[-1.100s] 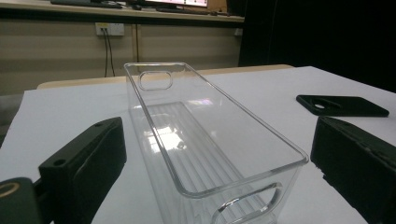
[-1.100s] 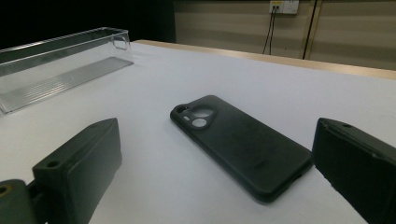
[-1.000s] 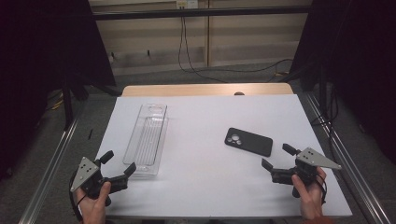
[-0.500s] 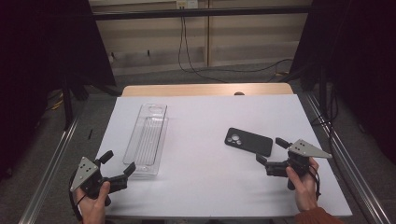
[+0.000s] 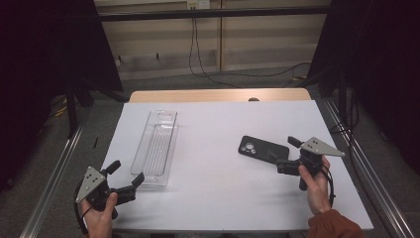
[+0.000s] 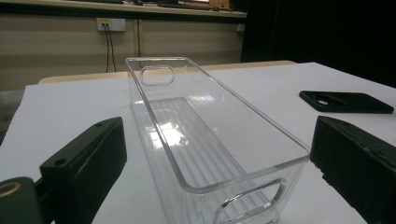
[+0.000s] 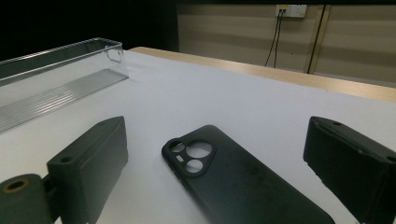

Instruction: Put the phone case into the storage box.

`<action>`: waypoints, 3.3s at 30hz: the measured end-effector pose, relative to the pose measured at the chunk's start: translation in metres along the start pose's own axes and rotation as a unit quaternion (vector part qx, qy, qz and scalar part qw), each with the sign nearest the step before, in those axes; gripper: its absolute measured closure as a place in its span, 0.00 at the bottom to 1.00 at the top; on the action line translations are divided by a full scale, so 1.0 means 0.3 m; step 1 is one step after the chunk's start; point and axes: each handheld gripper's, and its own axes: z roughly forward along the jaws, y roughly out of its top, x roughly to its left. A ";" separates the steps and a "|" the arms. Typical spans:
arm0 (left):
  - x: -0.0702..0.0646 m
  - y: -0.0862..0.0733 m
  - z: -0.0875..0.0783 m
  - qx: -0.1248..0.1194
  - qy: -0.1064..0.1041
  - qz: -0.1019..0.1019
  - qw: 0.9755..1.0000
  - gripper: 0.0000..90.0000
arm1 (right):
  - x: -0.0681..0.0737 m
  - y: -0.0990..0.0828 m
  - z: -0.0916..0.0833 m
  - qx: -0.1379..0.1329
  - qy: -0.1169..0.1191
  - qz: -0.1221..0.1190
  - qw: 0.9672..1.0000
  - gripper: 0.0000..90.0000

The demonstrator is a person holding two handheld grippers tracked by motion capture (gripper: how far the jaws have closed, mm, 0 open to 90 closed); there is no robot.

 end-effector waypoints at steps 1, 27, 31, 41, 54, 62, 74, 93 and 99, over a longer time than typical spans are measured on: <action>0.000 0.000 0.000 0.000 0.000 0.000 1.000 0.04 | -0.002 0.003 0.008 -0.003 0.002 0.003 1.000 0.07; 0.009 0.006 0.002 -0.005 0.006 -0.005 1.000 0.04 | -0.081 0.117 0.198 0.056 0.025 -0.008 0.998 0.03; 0.007 0.004 0.003 -0.005 0.005 -0.007 1.000 0.04 | -0.096 0.143 0.219 0.068 0.032 -0.003 0.997 0.03; 0.002 0.006 0.010 -0.003 0.004 -0.002 1.000 0.04 | -0.122 0.187 0.285 0.142 0.050 -0.016 0.989 0.06; 0.006 0.004 0.008 -0.002 0.002 -0.004 1.000 0.04 | -0.148 0.200 0.318 0.234 0.086 -0.033 0.968 0.08; 0.006 0.004 0.007 -0.002 0.003 -0.004 1.000 0.04 | -0.151 0.187 0.321 0.271 0.107 -0.042 0.956 0.04; 0.005 0.004 0.003 -0.006 0.001 -0.007 1.000 0.04 | -0.143 0.142 0.352 0.328 0.143 -0.077 0.930 0.06; 0.006 0.003 0.001 -0.006 0.000 -0.006 1.000 0.04 | -0.146 0.080 0.380 0.389 0.150 -0.124 0.901 0.07; 0.007 0.003 0.001 -0.005 0.000 -0.006 1.000 0.04 | -0.140 0.062 0.396 0.405 0.150 -0.141 0.891 0.05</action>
